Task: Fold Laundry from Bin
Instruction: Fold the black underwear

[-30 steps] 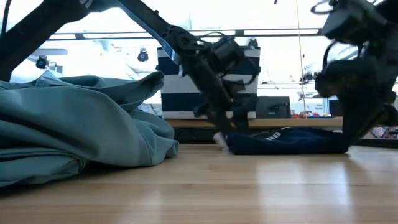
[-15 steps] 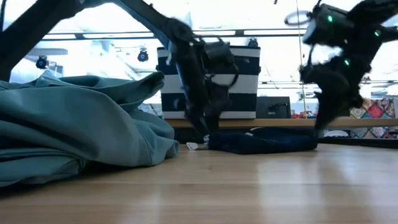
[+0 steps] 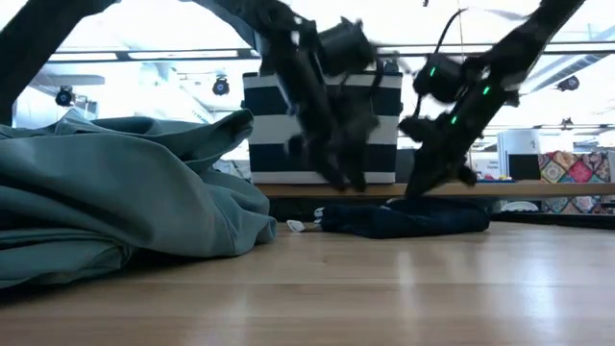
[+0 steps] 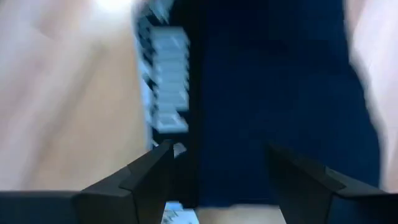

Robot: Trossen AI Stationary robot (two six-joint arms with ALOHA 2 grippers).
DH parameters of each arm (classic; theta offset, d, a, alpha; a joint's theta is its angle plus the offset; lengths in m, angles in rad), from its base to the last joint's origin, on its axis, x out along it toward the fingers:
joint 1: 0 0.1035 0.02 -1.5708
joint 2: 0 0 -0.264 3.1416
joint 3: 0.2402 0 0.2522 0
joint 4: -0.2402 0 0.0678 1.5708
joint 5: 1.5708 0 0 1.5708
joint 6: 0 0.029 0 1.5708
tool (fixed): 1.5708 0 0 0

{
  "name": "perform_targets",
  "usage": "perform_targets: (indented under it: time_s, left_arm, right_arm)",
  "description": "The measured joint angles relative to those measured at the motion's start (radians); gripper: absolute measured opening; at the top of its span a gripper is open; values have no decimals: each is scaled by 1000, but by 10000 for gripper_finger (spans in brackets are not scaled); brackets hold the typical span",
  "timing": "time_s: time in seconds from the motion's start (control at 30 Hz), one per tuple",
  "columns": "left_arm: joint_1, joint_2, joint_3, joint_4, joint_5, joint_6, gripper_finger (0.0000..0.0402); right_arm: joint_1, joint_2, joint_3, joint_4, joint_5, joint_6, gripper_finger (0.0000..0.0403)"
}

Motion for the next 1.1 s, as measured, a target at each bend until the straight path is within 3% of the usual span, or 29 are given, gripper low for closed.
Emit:
perform_targets:
  time_s: [0.2, 0.37, 0.57, 0.7, 0.8, 1.03, 1.1]
  left_arm:
    - [5, 91, -4, -3, 0, -2, 231]
    - [7, 63, -3, -73, 2, -52, 231]
    - [71, -81, 10, -108, 86, -67, 231]
    - [196, -79, 6, -74, 279, -138, 241]
    - [272, -50, 7, -45, 325, -166, 261]
    - [330, 42, 10, -30, 430, -78, 305]
    - [310, 49, 8, -33, 355, -52, 308]
  right_arm:
    - [-95, 209, 65, 56, -41, -106, 22]
    - [-102, 250, 148, 43, -52, -210, 22]
    - [-72, 44, 182, 31, -55, -244, 22]
    - [-28, -114, 177, -19, -51, -199, 31]
    - [10, -206, 177, -53, -34, -158, 49]
    - [112, -298, 176, -164, 166, -54, 96]
    - [127, -294, 176, -173, 205, -25, 106]
